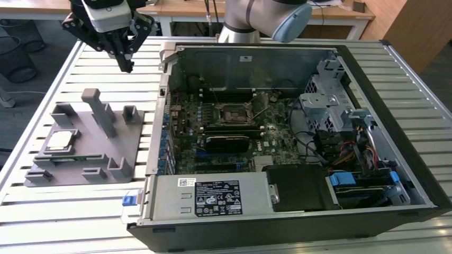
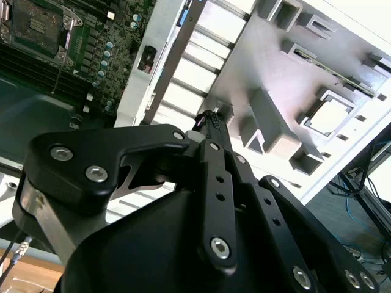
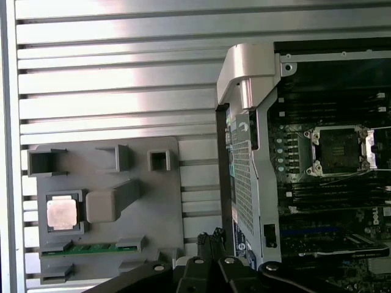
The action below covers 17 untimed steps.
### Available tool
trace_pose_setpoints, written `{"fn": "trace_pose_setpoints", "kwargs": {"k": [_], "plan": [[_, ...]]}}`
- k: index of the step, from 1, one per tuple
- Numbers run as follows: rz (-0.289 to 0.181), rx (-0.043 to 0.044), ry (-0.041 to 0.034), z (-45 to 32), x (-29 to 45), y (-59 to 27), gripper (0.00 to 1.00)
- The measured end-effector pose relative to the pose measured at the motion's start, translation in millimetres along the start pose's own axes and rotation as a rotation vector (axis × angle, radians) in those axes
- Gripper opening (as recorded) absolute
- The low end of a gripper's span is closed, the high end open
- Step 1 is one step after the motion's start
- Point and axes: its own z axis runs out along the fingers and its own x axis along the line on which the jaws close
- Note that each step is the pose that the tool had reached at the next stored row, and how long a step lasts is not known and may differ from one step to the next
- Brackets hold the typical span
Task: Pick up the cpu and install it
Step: 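Reach for the cpu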
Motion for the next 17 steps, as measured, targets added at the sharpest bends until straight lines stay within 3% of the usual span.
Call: {"fn": "trace_pose_setpoints", "kwargs": {"k": [17], "plan": [[0.000,0.0002,0.0022,0.8,11.5,-0.9,0.11]]}}
